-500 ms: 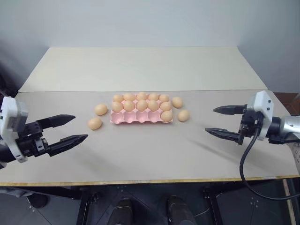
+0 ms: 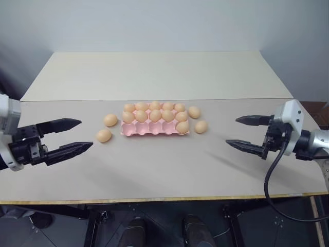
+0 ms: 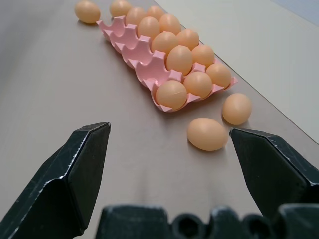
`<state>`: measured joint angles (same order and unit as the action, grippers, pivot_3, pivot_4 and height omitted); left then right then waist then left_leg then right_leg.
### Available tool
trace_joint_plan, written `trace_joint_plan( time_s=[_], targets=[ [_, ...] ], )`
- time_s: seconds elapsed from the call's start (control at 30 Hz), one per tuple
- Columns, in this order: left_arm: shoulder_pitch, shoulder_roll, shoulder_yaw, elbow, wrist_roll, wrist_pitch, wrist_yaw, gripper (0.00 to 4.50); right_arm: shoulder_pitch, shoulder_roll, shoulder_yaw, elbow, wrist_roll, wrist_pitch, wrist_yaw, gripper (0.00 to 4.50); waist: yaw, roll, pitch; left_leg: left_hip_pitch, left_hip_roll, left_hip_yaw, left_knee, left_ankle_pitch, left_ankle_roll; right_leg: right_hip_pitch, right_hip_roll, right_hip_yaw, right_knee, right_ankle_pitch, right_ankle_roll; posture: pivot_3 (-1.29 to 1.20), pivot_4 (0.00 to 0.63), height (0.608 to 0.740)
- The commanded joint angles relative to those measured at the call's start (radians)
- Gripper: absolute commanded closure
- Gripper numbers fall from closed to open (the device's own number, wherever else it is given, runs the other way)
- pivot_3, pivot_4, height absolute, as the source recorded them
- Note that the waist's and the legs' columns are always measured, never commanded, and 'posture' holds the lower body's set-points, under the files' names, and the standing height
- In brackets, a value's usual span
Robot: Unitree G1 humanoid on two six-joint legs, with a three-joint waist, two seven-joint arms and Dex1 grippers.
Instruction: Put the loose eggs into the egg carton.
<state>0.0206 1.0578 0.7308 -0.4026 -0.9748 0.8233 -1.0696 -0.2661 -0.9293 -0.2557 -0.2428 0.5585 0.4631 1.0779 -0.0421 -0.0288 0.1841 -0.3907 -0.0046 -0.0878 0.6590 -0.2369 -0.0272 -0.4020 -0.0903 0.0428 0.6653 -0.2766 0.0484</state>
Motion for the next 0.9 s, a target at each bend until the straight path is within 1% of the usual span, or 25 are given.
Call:
trace_joint_plan(
  time_s=[0.03, 0.17, 0.3, 0.5, 0.6, 0.77, 0.9],
  targets=[
    [0.008, -0.023, -0.002, -0.031, -0.003, -0.022, 0.004, 0.03, -0.021, -0.032, -0.039, -0.005, 0.004, 0.002, -0.003, 0.00, 0.000, 0.000, 0.000, 0.000, 0.000, 0.000, 0.000, 0.000, 0.000, 0.000, 0.000, 0.000, 0.000, 0.000, 0.000, 0.00, 0.150, 0.740],
    [0.008, -0.030, -0.022, -0.019, 0.015, -0.036, 0.001, 0.03, -0.044, -0.030, -0.011, 0.000, -0.012, 0.003, -0.027, 0.00, 0.000, 0.000, 0.000, 0.000, 0.000, 0.000, 0.000, 0.000, 0.000, 0.000, 0.000, 0.000, 0.000, 0.000, 0.000, 0.00, 0.150, 0.740],
    [-0.034, -0.022, -0.065, 0.004, 0.025, -0.050, -0.012, 0.03, -0.153, 0.014, 0.098, 0.061, -0.093, -0.026, -0.071, 0.00, -0.003, 0.000, 0.000, 0.001, 0.001, 0.001, 0.000, 0.000, 0.000, 0.000, 0.001, 0.001, 0.000, 0.001, -0.001, 0.00, 0.150, 0.740],
    [-0.073, -0.022, -0.109, 0.027, 0.044, -0.072, -0.029, 0.03, -0.321, 0.107, 0.299, 0.290, -0.292, -0.144, -0.073, 0.00, -0.003, 0.000, 0.000, -0.001, 0.001, 0.002, 0.000, 0.000, 0.000, -0.002, 0.001, 0.001, -0.001, 0.001, -0.001, 0.00, 0.150, 0.740],
    [-0.075, -0.026, -0.118, 0.025, 0.048, -0.078, -0.031, 0.03, -0.409, 0.185, 0.375, 0.437, -0.390, -0.203, -0.112, 0.00, -0.005, 0.001, 0.001, -0.001, 0.001, 0.002, 0.000, 0.000, 0.000, -0.002, 0.001, 0.001, 0.000, 0.001, -0.001, 0.00, 0.150, 0.740],
    [-0.077, -0.029, -0.116, 0.019, 0.045, -0.078, -0.035, 0.03, -0.497, 0.276, 0.443, 0.609, -0.478, -0.260, -0.123, 0.00, -0.004, 0.001, 0.001, -0.001, 0.001, 0.002, 0.000, 0.000, 0.000, -0.003, 0.001, 0.002, 0.000, 0.001, -0.001, 0.00, 0.150, 0.740],
    [-0.061, -0.031, -0.103, 0.008, 0.049, -0.078, -0.036, 0.03, -0.538, 0.328, 0.463, 0.732, -0.539, -0.319, -0.159, 0.00, -0.003, 0.001, 0.001, -0.002, 0.001, 0.002, 0.000, 0.000, 0.000, -0.003, 0.001, 0.002, 0.000, 0.001, -0.001, 0.00, 0.150, 0.740]
  ],
)
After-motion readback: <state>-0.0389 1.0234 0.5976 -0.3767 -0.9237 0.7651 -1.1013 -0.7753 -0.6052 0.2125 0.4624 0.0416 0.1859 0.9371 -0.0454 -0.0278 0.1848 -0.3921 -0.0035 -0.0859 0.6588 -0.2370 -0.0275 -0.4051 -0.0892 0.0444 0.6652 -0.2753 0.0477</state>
